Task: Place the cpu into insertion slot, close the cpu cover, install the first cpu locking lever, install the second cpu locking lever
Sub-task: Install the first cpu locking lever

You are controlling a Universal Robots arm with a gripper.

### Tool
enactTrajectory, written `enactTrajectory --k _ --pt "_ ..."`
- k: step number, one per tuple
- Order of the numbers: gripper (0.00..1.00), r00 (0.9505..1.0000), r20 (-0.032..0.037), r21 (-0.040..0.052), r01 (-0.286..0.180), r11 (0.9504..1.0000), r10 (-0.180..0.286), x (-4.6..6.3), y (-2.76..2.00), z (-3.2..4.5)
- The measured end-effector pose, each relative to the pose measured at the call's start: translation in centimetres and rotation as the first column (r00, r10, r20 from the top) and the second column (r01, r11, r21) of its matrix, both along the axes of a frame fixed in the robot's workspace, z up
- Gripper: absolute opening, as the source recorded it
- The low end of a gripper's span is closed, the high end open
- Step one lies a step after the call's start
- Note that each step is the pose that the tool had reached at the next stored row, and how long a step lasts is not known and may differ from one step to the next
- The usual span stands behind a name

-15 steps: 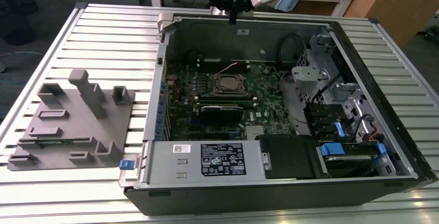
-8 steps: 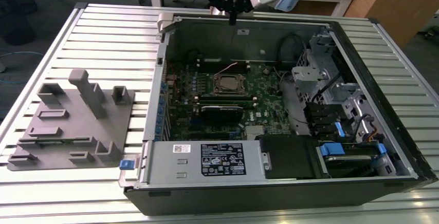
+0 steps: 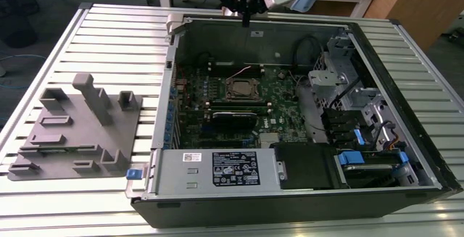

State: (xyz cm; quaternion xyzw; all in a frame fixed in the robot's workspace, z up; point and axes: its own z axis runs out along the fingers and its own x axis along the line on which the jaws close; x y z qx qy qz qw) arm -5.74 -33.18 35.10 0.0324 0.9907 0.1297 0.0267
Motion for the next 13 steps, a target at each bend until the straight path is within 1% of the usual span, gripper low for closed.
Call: enactTrajectory --k 6,13 --pt "0.10 1.0000 -0.0003 0.0001 0.000 1.0000 0.000 0.00 -0.05 -0.70" --pt "0.10 1.0000 -0.0003 0.0002 0.000 1.0000 0.000 0.00 -0.05 -0.71"
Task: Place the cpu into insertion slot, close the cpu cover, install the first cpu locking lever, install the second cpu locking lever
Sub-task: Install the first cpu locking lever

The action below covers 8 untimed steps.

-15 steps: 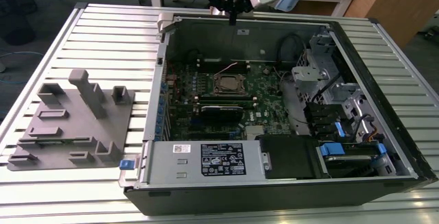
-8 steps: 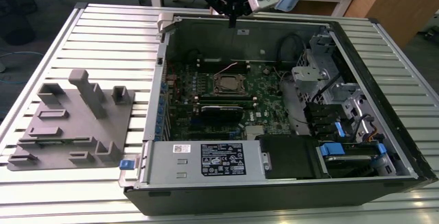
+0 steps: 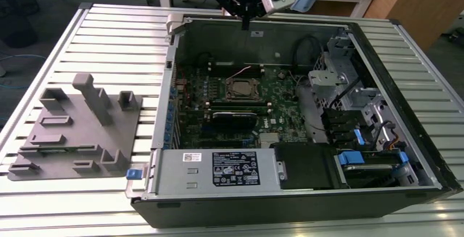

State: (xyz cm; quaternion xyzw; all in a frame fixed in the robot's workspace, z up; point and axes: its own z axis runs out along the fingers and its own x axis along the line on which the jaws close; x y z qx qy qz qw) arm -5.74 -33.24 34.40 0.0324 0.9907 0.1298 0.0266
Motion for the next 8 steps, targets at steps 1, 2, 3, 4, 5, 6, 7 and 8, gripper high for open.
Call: enactTrajectory --k 1,2,3,4,5,6,7,8 --pt "0.10 1.0000 0.0001 0.0002 0.000 1.0000 0.000 0.0 0.00 -0.02" --pt "0.10 1.0000 0.0002 0.0004 0.000 1.0000 0.000 0.0 0.00 -0.10" --pt "0.10 1.0000 0.0002 0.0003 0.000 1.0000 0.000 0.0 0.00 -0.21" --pt "0.10 1.0000 0.0000 0.0001 0.000 1.0000 0.000 0.0 0.00 -0.34" --pt "0.10 1.0000 0.0000 0.0001 0.000 1.0000 0.000 0.0 -0.01 -0.52" --pt "0.10 1.0000 0.0000 0.0001 0.000 1.0000 0.000 0.0 -0.01 -0.69" --pt "0.10 1.0000 0.0000 0.0001 0.000 1.0000 0.000 0.0 -0.02 -0.87" --pt "0.10 1.0000 0.0001 0.0001 0.000 1.0000 0.000 0.0 -0.02 -1.02"
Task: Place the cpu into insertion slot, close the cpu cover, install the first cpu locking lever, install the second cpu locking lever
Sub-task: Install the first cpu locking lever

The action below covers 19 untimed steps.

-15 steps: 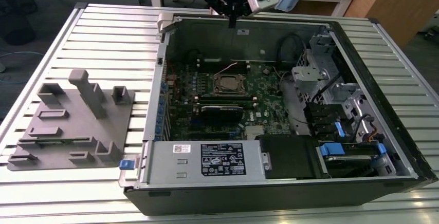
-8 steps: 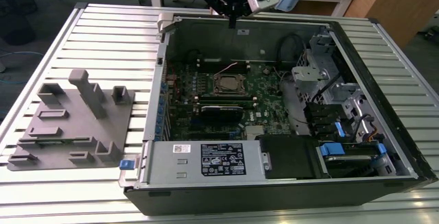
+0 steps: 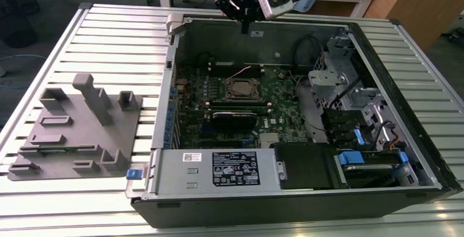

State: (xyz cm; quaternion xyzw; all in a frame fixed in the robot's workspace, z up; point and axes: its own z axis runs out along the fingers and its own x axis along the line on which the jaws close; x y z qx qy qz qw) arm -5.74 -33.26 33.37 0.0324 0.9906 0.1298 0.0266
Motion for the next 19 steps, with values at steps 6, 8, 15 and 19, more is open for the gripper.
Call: enactTrajectory --k 6,8,15,19 --pt "0.10 1.0000 0.0002 0.0020 0.000 1.0000 0.000 0.00 0.00 -0.18" --pt "0.10 1.0000 0.0000 0.0024 0.000 1.0000 0.000 0.00 -0.03 -0.47" --pt "0.10 1.0000 0.0000 0.0025 0.000 1.0000 0.000 0.00 -0.04 -0.65" --pt "0.10 1.0000 0.0001 0.0032 0.000 1.0000 0.000 0.00 -0.08 -0.98"
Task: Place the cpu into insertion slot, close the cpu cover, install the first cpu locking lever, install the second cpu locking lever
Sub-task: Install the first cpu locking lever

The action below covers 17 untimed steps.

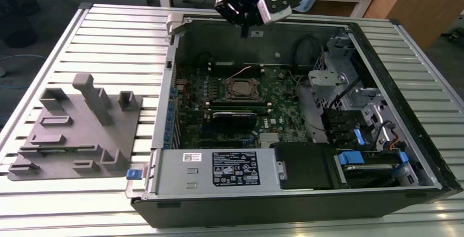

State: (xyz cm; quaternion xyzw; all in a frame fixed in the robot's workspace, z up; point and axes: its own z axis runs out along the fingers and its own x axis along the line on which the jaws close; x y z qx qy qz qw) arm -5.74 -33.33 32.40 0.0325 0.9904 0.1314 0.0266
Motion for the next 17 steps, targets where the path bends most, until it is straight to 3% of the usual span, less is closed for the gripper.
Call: enactTrajectory --k 17 --pt "0.10 1.0000 0.0002 0.0067 0.000 1.0000 0.000 0.0 -0.14 -2.99"
